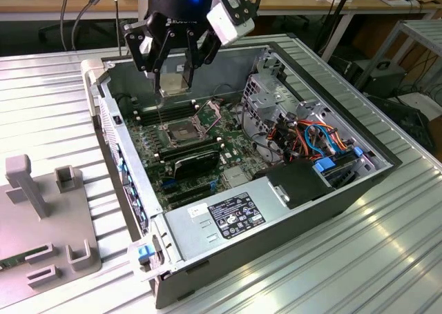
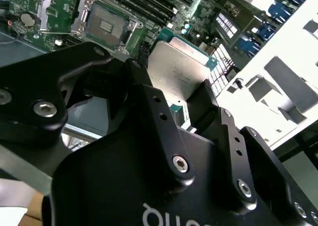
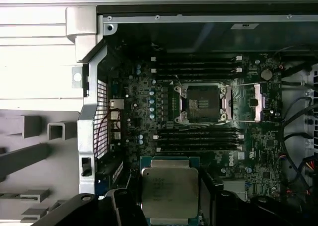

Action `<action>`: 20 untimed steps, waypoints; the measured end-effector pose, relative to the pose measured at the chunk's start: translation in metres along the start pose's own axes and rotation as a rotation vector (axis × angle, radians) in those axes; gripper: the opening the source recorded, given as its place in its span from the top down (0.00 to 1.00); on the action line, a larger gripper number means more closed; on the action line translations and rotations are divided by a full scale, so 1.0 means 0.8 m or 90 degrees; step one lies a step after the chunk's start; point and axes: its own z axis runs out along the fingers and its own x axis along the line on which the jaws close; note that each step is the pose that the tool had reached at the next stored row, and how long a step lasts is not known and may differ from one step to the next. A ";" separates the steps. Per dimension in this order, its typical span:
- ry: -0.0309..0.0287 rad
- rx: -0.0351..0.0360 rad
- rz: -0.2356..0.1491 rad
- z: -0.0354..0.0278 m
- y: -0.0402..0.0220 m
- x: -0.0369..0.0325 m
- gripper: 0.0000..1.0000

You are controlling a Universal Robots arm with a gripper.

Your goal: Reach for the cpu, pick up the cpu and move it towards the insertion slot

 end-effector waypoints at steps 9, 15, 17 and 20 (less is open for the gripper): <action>0.0000 0.0000 0.000 0.0011 0.0292 -0.0470 0.45; 0.0000 0.0000 0.000 0.0017 0.0440 -0.0705 0.45; 0.0000 0.0000 0.000 0.0018 0.0484 -0.0777 0.45; -0.0001 -0.0001 0.000 0.0023 0.0566 -0.0912 0.45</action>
